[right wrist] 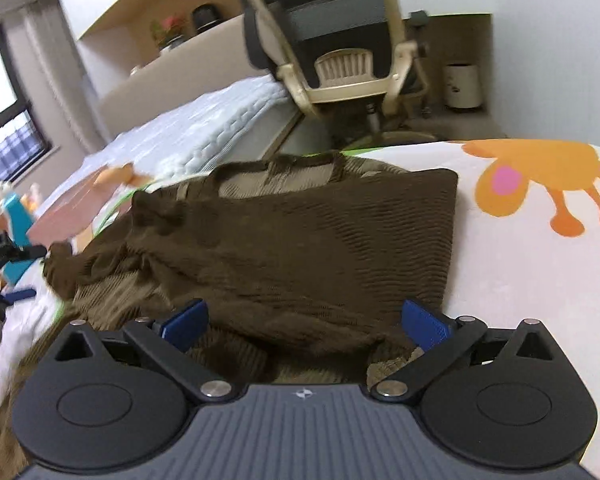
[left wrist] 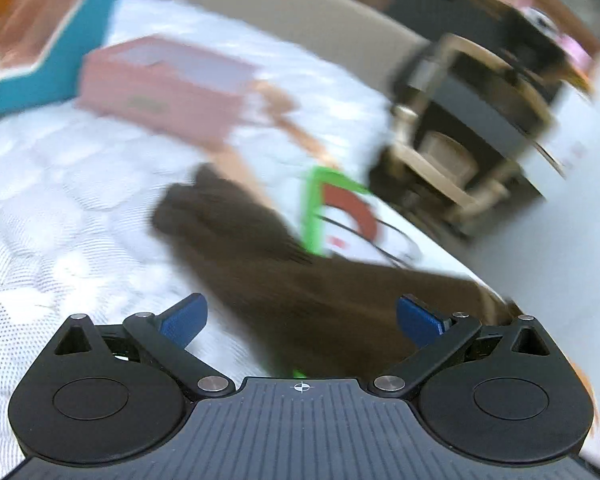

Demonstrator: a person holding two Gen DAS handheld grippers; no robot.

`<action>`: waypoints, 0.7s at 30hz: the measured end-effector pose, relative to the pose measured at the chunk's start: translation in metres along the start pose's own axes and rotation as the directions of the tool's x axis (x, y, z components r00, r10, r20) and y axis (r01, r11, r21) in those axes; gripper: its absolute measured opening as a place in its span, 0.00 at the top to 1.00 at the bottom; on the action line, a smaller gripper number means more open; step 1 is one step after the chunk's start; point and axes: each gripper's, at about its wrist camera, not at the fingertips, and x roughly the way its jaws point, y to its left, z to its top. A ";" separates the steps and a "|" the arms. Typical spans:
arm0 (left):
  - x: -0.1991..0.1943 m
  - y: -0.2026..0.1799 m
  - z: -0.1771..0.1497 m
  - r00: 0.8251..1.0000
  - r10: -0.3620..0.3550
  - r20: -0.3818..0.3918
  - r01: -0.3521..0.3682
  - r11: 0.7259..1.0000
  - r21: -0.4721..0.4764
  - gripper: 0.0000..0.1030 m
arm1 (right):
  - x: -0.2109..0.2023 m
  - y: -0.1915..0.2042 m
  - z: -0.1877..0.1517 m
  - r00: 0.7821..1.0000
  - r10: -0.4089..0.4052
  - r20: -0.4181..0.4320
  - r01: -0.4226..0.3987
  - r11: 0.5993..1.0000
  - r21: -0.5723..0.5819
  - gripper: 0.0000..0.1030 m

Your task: Fold clothes

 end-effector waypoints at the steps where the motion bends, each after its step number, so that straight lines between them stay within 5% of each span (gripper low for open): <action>1: 0.007 0.008 0.006 1.000 0.027 0.001 -0.027 0.999 -0.040 0.01 | 0.000 0.000 -0.001 1.000 -0.008 0.008 0.008 1.000 0.009 0.00; 3: 0.024 0.017 0.014 0.999 0.044 -0.018 -0.045 0.995 -0.092 0.06 | -0.001 0.000 -0.003 1.000 -0.019 0.023 0.018 1.000 0.010 0.00; 5: 0.038 0.018 0.017 0.997 0.074 -0.026 -0.076 0.993 -0.088 0.43 | -0.003 -0.001 -0.004 1.000 -0.013 0.027 0.013 1.000 0.001 0.00; 9: 0.028 -0.009 0.022 0.991 0.104 0.083 -0.113 0.988 0.104 0.82 | -0.010 -0.004 0.001 0.999 0.028 0.028 -0.028 1.000 -0.013 0.00; 12: 0.001 -0.049 0.032 0.979 0.013 0.201 -0.064 0.966 0.251 0.86 | -0.028 -0.003 0.011 0.993 0.063 0.100 -0.059 0.997 -0.040 0.00; 15: -0.024 -0.105 0.041 0.947 -0.110 0.301 -0.022 0.915 0.403 0.89 | -0.058 0.000 0.026 0.972 0.063 0.228 -0.041 0.994 -0.100 0.00; 19: -0.035 -0.150 0.053 0.926 -0.234 0.297 0.093 0.902 0.422 0.92 | -0.062 0.020 0.040 0.965 -0.028 0.261 0.093 0.966 -0.240 0.01; 21: -0.036 -0.159 0.052 0.918 -0.258 0.300 0.109 0.894 0.434 0.92 | -0.050 0.045 0.042 0.974 -0.020 0.224 0.107 0.916 -0.386 0.13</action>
